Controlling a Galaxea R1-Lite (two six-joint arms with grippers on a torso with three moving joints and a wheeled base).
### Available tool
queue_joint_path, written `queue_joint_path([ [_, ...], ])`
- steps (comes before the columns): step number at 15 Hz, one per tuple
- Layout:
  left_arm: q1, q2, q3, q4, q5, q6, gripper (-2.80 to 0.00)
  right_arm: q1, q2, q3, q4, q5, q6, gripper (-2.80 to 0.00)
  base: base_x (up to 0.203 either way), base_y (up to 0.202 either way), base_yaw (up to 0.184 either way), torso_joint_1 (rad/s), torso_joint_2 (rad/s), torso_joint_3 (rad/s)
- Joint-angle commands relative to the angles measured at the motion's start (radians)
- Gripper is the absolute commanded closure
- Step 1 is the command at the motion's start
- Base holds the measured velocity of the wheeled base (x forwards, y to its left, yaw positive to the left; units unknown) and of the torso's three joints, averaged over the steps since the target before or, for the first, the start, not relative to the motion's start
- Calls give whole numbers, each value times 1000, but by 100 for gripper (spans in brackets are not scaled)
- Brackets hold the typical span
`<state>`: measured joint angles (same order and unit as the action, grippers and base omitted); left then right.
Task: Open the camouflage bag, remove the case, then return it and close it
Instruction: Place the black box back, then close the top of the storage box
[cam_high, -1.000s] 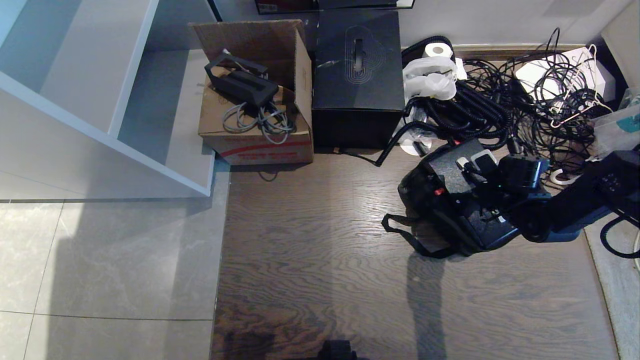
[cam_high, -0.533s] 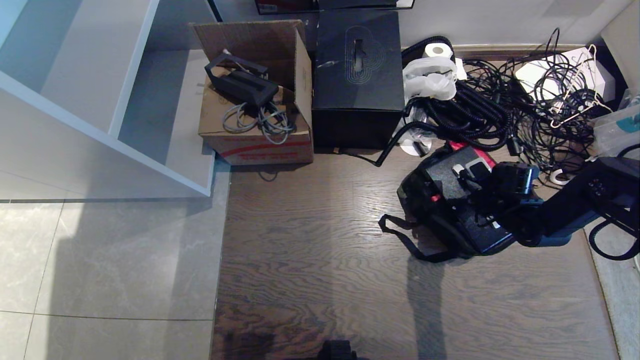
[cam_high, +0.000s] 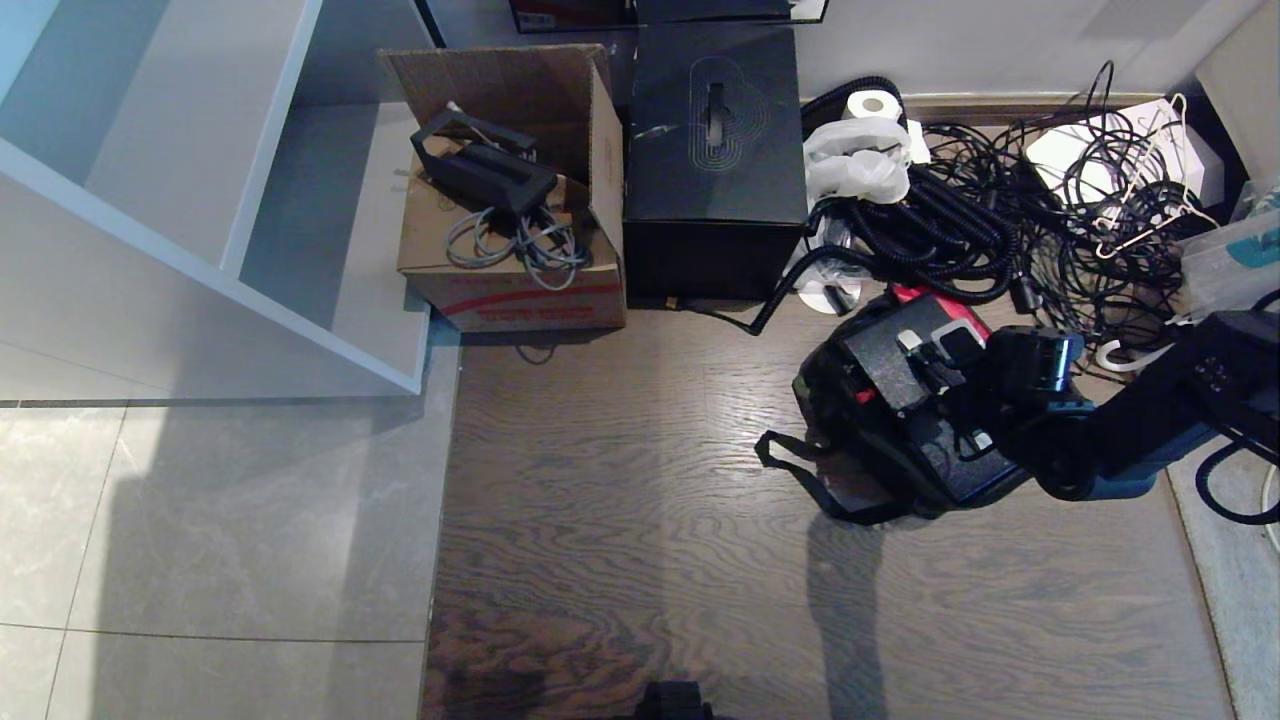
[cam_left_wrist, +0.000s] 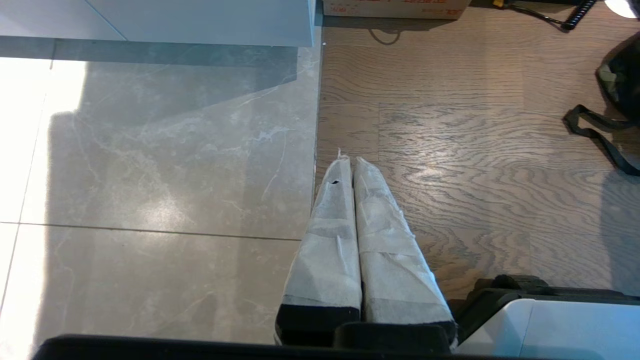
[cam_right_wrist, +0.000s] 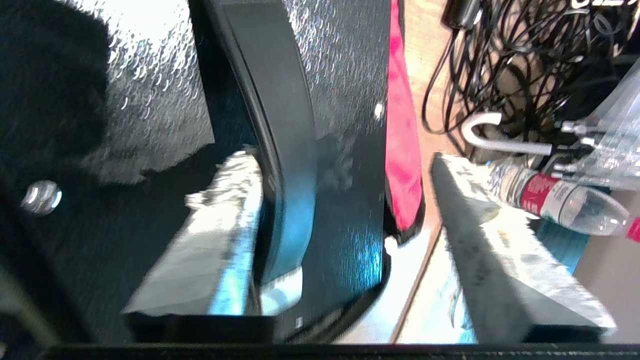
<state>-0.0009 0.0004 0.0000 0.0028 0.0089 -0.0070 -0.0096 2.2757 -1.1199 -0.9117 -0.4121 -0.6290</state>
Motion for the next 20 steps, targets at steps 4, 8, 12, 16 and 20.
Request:
queue_joint_path([
  [4, -1, 0, 0, 0, 0, -1, 0, -6, -179, 150, 219, 77, 242, -280, 0, 0, 0, 0, 0, 0],
  [8, -1, 0, 0, 0, 0, -1, 0, -68, -253, 211, 420, 349, 680, -280, 0, 0, 0, 0, 0, 0],
  [12, -1, 0, 0, 0, 0, -1, 0, -107, -167, 210, 454, 412, 918, -280, 0, 0, 0, 0, 0, 0],
  [16, -1, 0, 0, 0, 0, -1, 0, -186, -113, 191, 443, 413, 1028, -280, 0, 0, 0, 0, 0, 0],
  [20, -1, 0, 0, 0, 0, -1, 0, -242, -63, 152, 442, 407, 1078, -280, 0, 0, 0, 0, 0, 0],
])
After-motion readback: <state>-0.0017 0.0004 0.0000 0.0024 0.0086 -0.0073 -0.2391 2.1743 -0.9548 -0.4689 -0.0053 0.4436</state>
